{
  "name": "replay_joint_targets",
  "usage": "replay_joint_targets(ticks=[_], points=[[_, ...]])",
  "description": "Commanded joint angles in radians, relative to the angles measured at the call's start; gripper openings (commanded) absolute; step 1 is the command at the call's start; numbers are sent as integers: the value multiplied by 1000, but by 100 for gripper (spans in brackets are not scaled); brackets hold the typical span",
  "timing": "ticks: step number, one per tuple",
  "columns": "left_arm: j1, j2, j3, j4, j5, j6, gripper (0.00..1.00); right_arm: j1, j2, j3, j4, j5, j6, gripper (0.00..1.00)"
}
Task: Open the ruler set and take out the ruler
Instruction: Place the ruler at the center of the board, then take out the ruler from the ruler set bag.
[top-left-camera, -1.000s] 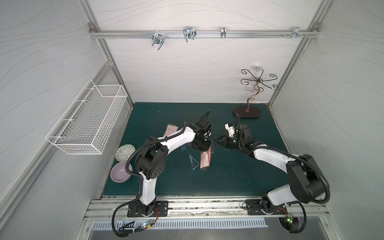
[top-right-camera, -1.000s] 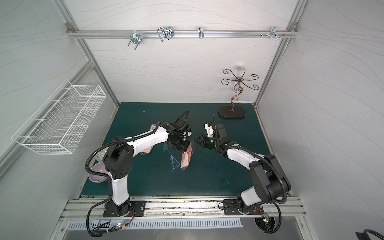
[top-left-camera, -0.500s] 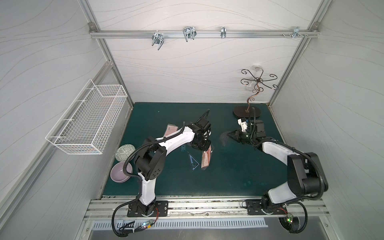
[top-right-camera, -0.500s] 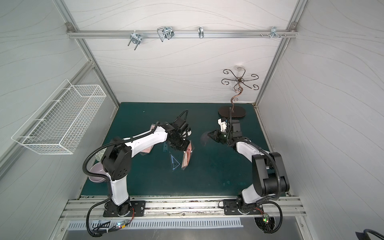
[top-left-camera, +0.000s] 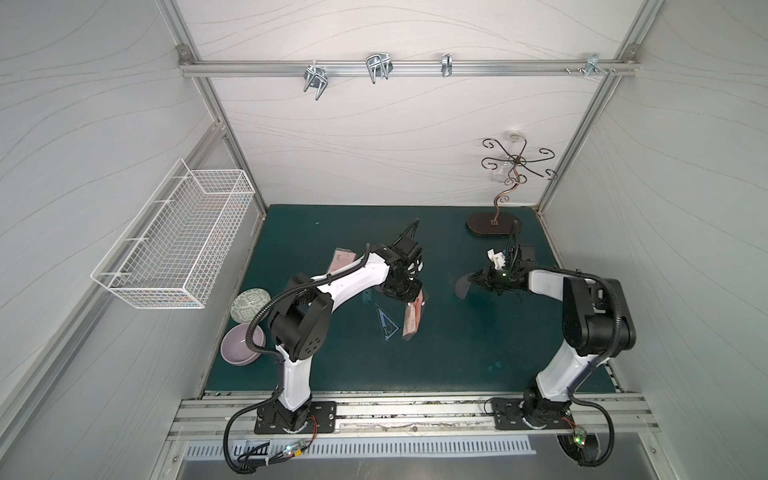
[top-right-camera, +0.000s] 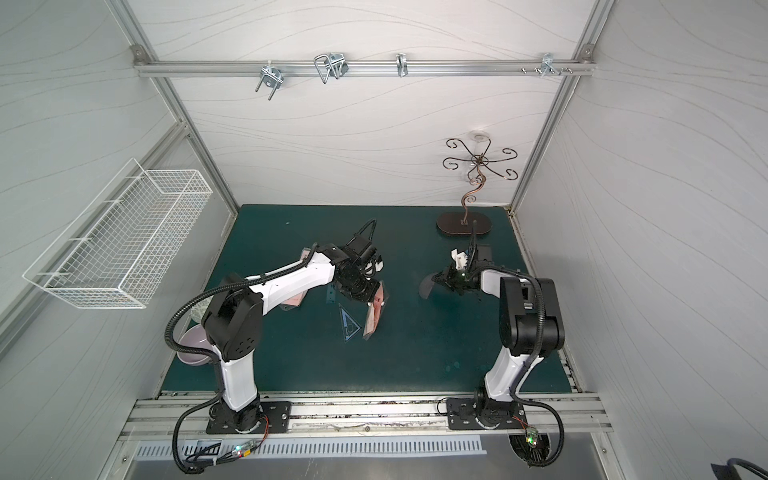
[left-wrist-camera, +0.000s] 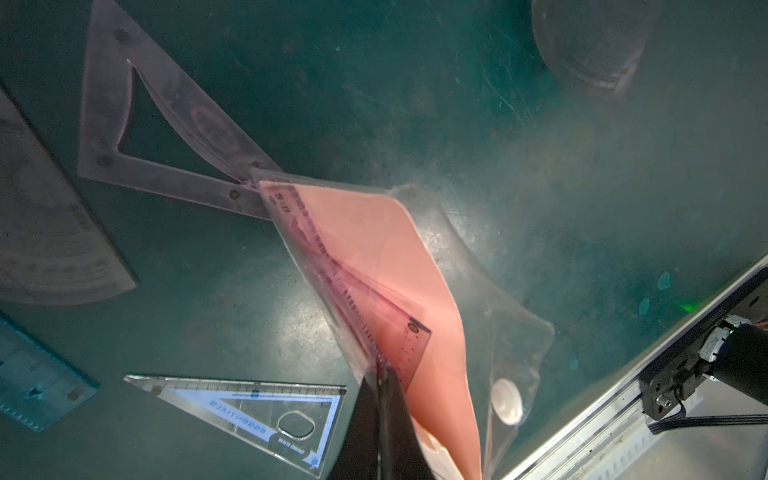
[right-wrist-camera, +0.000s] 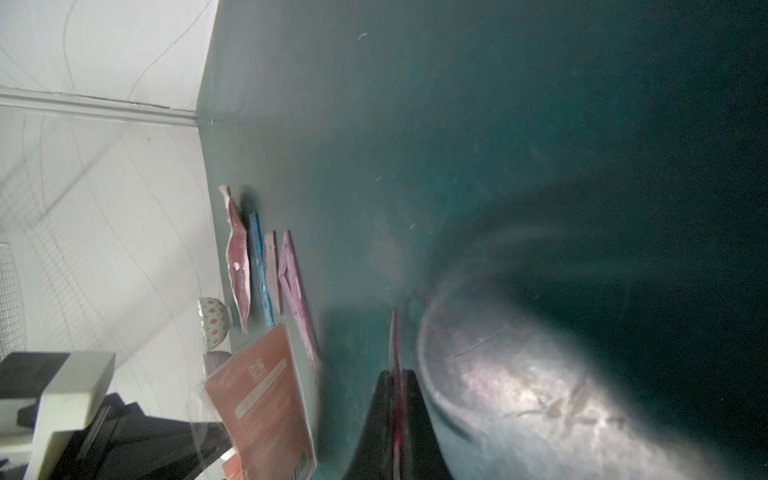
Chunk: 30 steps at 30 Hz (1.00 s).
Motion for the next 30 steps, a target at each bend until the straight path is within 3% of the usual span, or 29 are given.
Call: replay_joint_targets(ticks=[1,4,10,16,19,22,23,26,30], points=[[-5,-17,3,5,-5,20,0,-1,48,47,-16,32,10,0],[-6,-19,0,5,-5,25,0,-2,77,75,-20,70,29,2],[-6,-19,0,19,-2,20,0,3,73,103,-66,127,41,35],[-6,-16,5,22,2,21,0,36,-90,79,-138,251,50,49],[-5,-18,5,19,-4,21,0,127,-260,31,-104,226,29,35],[-5,-20,5,19,-5,19,0,243,-370,-21,-10,112,101,7],[-5,-20,3,24,-3,19,0,271,-381,-38,40,65,150,3],[-6,-12,10,29,1,16,0,351,-372,-54,112,8,257,0],[-6,-2,20,28,-4,14,0,436,-352,-39,81,62,278,1]])
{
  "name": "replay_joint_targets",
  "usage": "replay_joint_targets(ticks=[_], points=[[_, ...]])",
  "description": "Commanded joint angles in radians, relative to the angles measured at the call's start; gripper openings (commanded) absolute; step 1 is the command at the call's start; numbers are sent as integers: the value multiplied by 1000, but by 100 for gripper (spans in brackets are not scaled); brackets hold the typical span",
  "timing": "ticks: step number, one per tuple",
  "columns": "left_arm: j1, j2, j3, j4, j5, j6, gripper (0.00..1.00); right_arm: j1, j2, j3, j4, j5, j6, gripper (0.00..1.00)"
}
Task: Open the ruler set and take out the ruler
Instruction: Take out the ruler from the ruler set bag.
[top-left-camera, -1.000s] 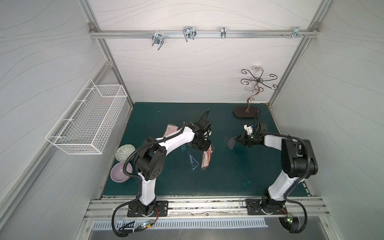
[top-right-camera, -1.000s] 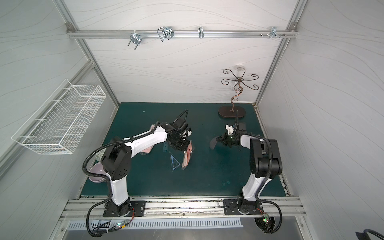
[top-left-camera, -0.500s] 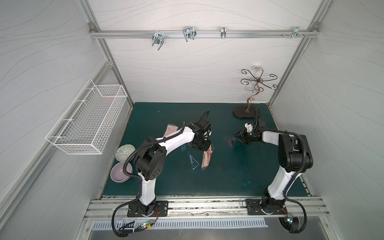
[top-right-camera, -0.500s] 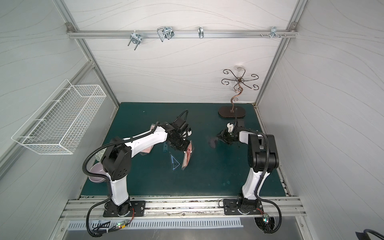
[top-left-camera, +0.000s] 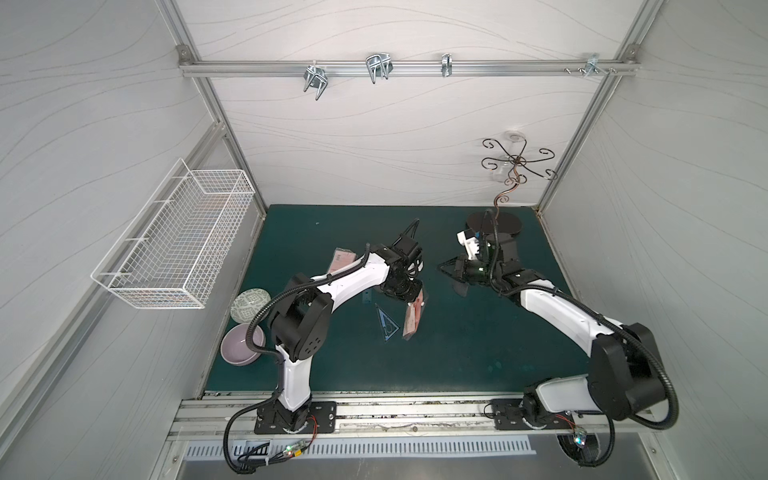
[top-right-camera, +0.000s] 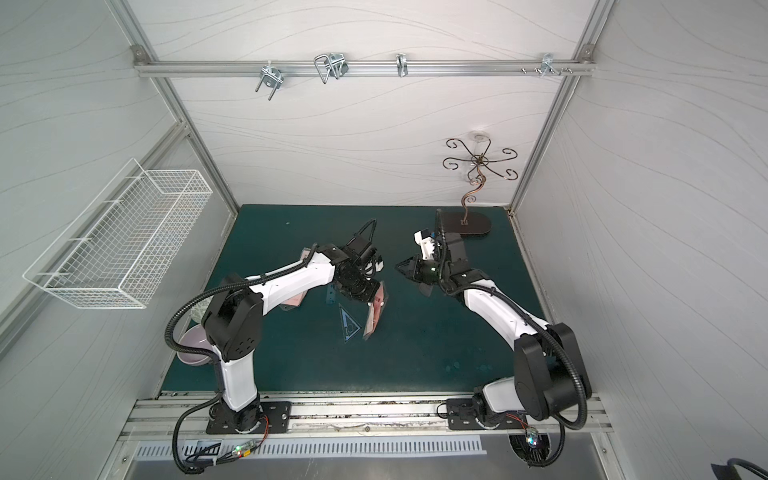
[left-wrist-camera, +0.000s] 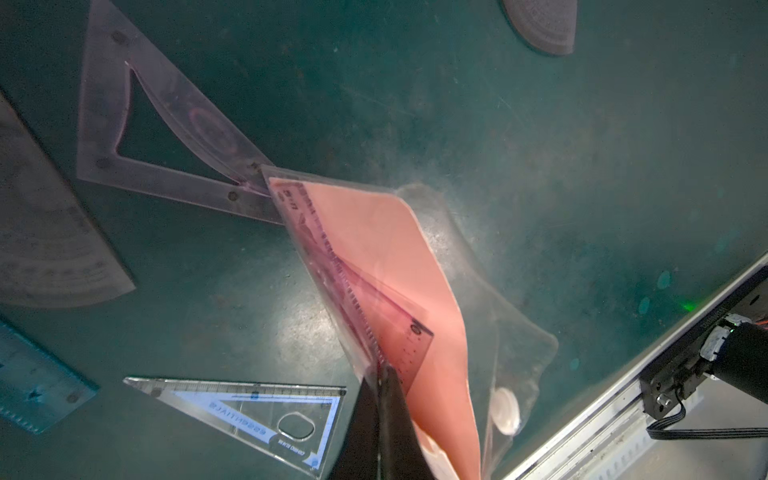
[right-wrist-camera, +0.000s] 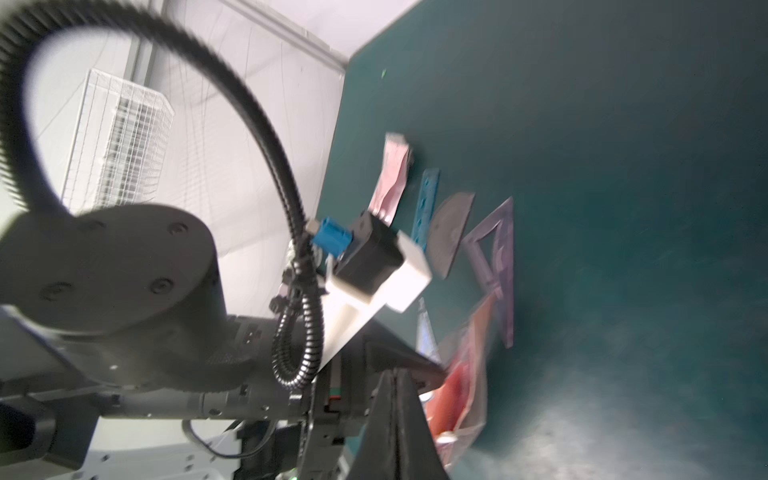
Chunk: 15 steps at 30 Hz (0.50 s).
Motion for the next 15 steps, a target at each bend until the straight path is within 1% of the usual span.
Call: replay_joint_targets(ticks=[1,6,9,15], points=[[-6,0,20,28,-2,9,0,52,32,-10,3,4,71,1],[-6,1,20,30,-2,4,0,89,92,18,-47,35,46,1],[-6,1,20,32,-5,2,0,109,133,58,-106,53,9,0],[-6,4,28,26,-8,3,0,137,213,106,-140,25,-15,0]])
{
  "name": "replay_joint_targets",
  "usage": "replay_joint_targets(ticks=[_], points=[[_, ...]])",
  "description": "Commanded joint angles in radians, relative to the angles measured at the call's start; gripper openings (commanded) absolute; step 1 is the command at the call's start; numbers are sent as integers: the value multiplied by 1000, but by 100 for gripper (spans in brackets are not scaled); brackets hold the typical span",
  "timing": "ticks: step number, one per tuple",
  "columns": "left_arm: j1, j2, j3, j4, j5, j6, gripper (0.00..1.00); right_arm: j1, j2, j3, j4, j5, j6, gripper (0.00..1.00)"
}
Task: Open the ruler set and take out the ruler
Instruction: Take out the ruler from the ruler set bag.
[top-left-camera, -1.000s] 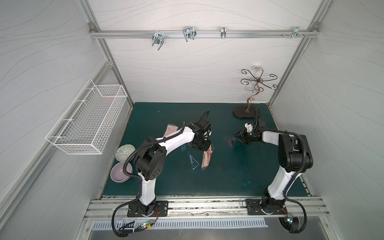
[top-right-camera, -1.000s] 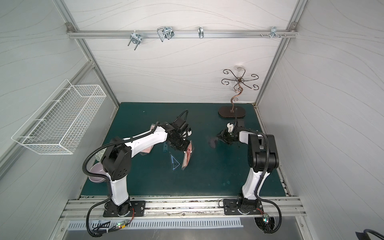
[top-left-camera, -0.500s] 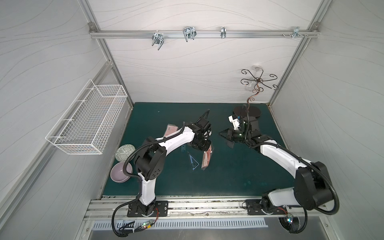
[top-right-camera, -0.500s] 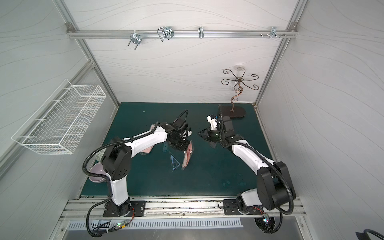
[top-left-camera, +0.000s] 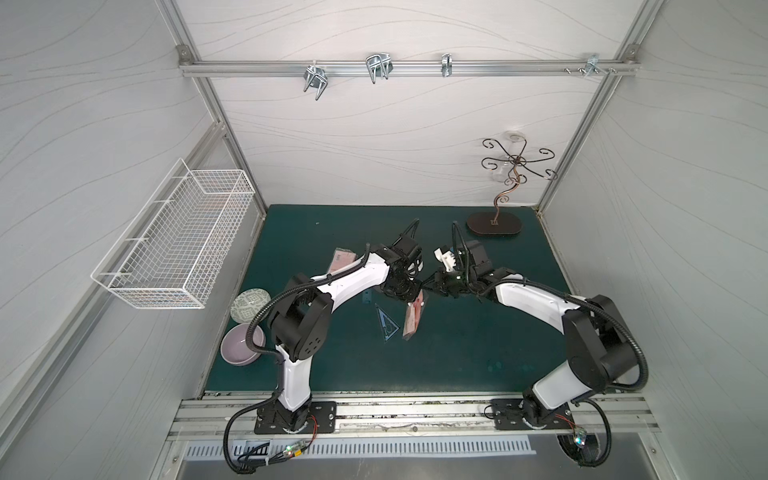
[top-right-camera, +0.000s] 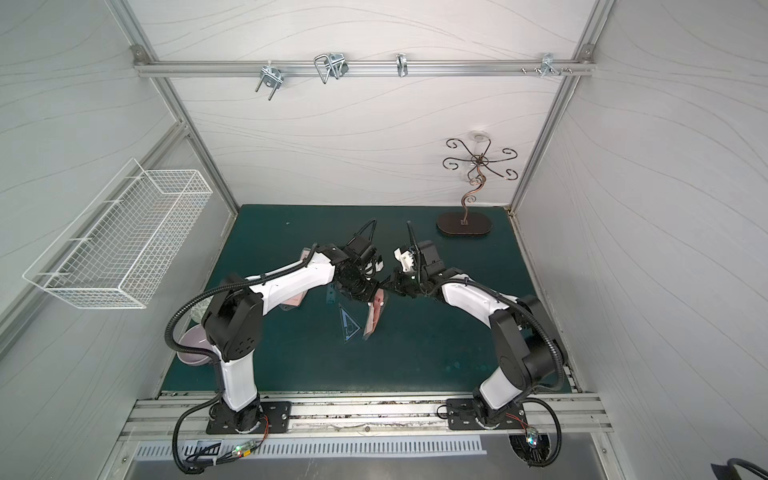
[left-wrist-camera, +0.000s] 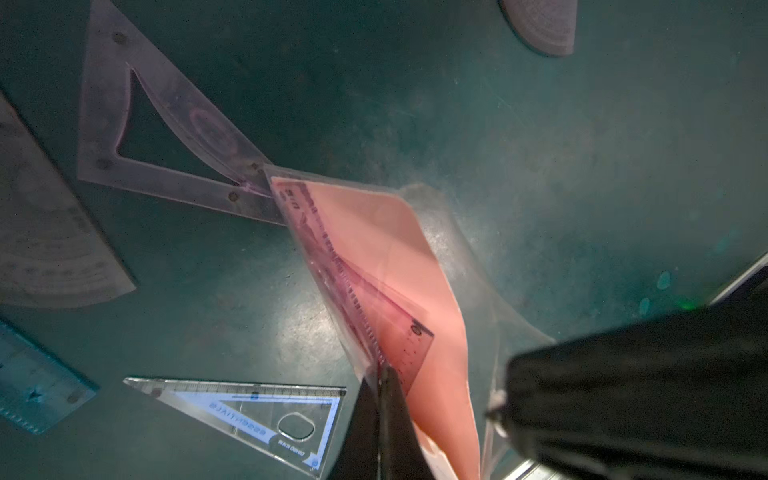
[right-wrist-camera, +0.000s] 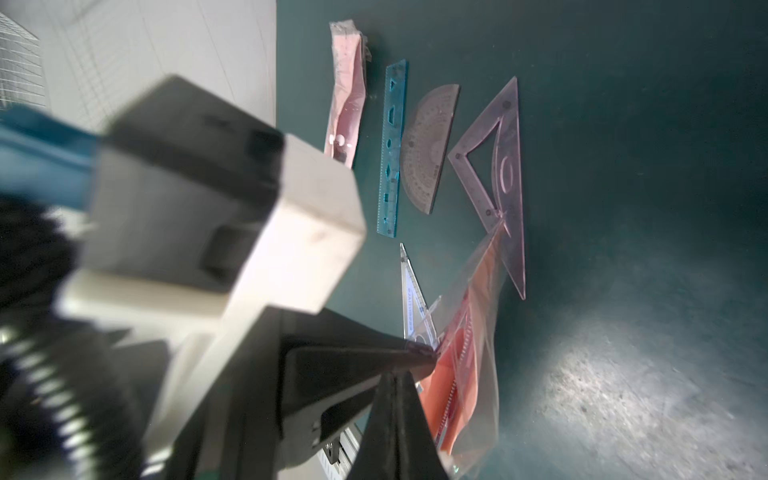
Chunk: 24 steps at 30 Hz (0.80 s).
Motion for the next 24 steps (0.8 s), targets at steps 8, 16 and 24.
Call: replay_joint_targets(ticks=[8,16,24], points=[[-5,-2,31,17,-25,5,0,44,78,85,-195,9,-127,0],[-6,-7,26,23,-39,4,0,46,96,18,-210,25,-155,1],[-6,-12,14,35,-36,-6,0,46,97,-6,-194,50,-148,11]])
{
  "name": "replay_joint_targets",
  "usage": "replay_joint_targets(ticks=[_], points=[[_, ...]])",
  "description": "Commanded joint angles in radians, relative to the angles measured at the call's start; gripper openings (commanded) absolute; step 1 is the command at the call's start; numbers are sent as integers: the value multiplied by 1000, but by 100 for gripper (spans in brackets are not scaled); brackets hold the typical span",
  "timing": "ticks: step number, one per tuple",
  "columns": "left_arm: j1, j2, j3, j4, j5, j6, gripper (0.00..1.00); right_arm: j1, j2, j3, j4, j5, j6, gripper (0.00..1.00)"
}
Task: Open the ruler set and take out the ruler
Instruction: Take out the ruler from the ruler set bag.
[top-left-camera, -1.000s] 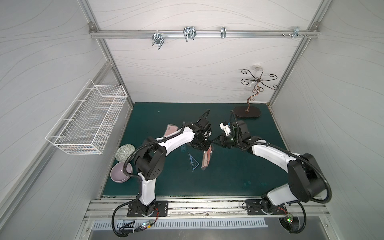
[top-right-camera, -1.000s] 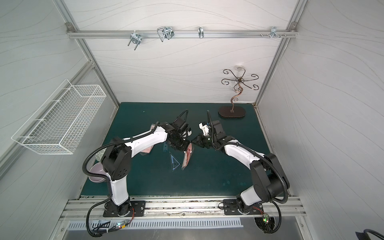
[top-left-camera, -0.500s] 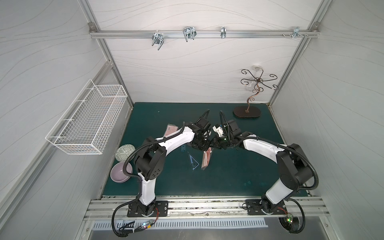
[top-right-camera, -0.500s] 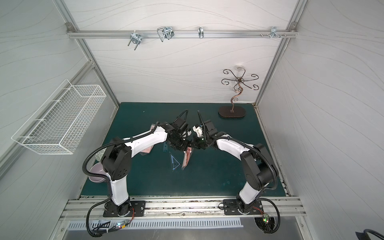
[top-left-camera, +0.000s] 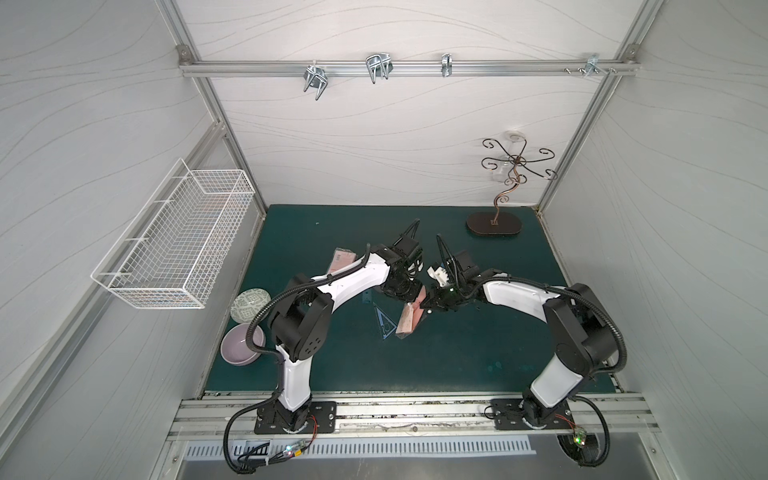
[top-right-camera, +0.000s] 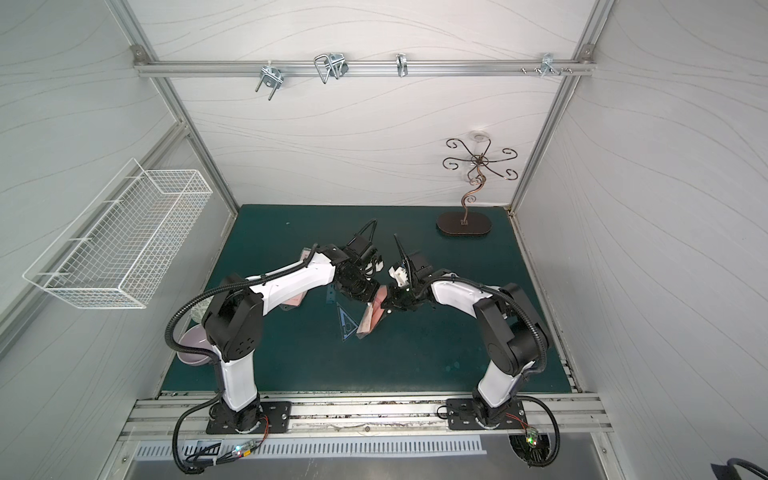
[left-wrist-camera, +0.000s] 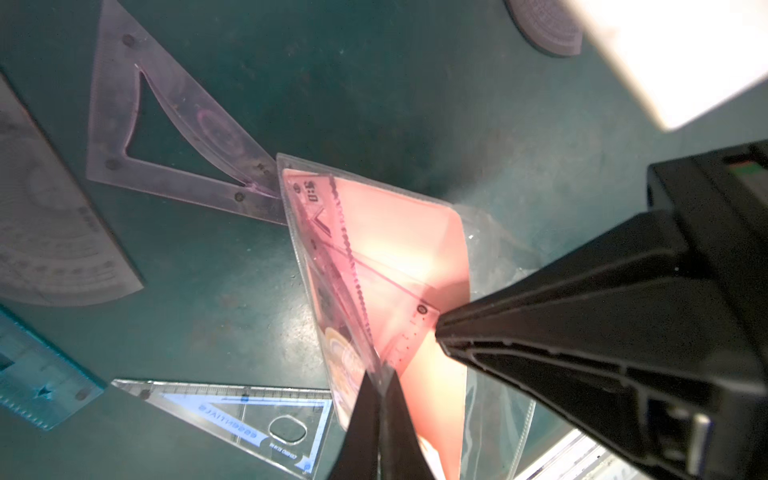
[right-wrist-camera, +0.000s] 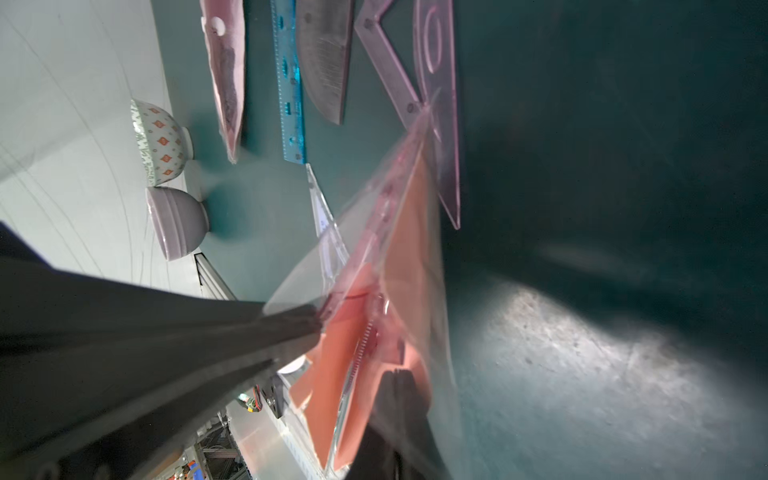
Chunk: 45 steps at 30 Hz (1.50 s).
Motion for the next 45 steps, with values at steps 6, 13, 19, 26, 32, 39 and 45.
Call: replay_joint_targets(ticks=[6,13,19,26,32,39,45], points=[[-2,-18,3,42,-17,-4,0,6,26,-15,29,22,13,20],[-3,-20,-6,68,10,-17,0,6,45,-23,109,16,69,22],[-4,-29,-14,87,23,-27,0,7,59,-46,226,-24,138,19],[-4,-34,-21,81,10,-24,0,7,47,-43,226,-9,146,4],[-4,-25,-21,72,-5,-18,0,4,-6,-55,197,20,130,0],[-4,-33,-27,71,-17,-14,0,-41,-95,-91,187,28,112,0],[-3,-32,-27,70,-20,-15,0,-77,-154,-108,170,16,92,0]])
